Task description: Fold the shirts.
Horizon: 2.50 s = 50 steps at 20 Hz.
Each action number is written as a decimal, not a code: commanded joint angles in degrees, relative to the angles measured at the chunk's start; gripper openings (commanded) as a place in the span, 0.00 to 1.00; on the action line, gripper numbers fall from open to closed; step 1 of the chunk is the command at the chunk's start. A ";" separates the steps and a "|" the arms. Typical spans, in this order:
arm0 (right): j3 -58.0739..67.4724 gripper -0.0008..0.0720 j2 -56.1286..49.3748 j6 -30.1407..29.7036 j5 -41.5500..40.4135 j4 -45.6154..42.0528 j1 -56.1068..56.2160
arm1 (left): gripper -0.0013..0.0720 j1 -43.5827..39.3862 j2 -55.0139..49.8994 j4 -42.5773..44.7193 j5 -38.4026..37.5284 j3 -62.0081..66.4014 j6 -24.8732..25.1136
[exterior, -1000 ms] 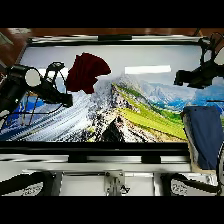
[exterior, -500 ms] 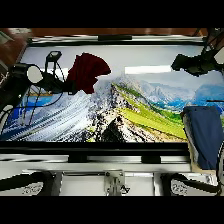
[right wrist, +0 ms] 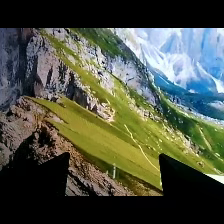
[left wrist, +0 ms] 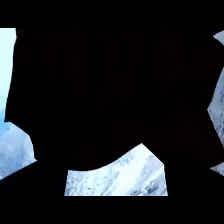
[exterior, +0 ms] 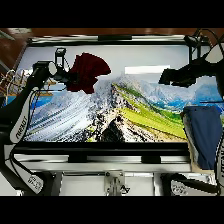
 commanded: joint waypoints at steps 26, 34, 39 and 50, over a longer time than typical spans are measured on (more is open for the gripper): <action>0.22 0.93 0.92 -3.02 -0.81 0.50 6.14 | 0.07 -2.38 7.02 -1.25 8.81 6.54 -1.36; 13.64 0.93 16.31 3.26 -3.13 -15.17 6.14 | 0.07 -18.18 39.63 -4.87 8.17 7.39 -1.16; 14.45 0.93 24.68 4.66 0.70 -23.28 6.16 | 0.07 -23.71 43.60 -4.87 -13.97 6.82 -1.42; 10.47 0.93 22.58 1.57 8.94 -34.21 6.14 | 0.07 -41.88 31.98 -26.86 9.60 -23.76 -5.03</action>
